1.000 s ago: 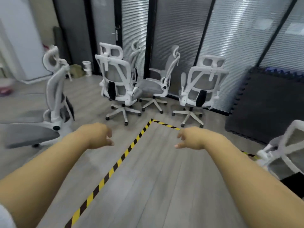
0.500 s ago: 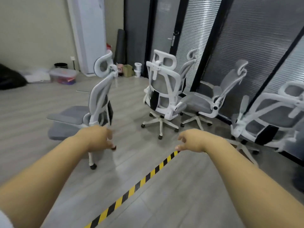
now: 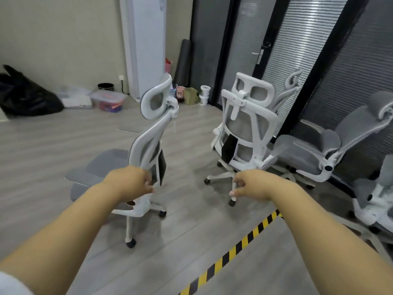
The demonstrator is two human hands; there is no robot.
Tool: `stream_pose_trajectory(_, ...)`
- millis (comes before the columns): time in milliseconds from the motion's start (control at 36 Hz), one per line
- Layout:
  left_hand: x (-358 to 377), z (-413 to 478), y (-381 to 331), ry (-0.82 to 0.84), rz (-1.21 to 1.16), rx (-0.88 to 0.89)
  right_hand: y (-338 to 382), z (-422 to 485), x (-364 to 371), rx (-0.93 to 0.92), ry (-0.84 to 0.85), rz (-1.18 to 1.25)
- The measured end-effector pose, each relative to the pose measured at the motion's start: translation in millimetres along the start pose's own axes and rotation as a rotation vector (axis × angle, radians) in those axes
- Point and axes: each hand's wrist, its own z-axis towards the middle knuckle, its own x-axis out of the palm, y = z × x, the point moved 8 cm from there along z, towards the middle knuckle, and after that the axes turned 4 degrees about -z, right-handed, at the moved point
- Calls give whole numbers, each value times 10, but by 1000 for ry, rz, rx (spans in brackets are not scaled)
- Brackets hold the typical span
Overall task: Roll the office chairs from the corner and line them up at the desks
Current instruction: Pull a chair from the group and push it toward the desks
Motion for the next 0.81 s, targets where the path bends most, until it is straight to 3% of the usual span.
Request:
stream_pose_trajectory(333, -287, 1488, -19, -77, -53, -39, -316, 1760, -515, -86, 53, -35)
stream_pose_trajectory(528, -482, 2310, -142, -339, -173, -73, -452, 3034, -953, -209, 73, -153)
stream_pose_trajectory(694, -570, 2926, -90, -455, -181, -226, -413, 3996, -1230, -341, 124, -241)
stream_pose_trajectory(806, -543, 3218, 29, -412, -168, -374, -268, 4528, -1388, -398, 90, -248)
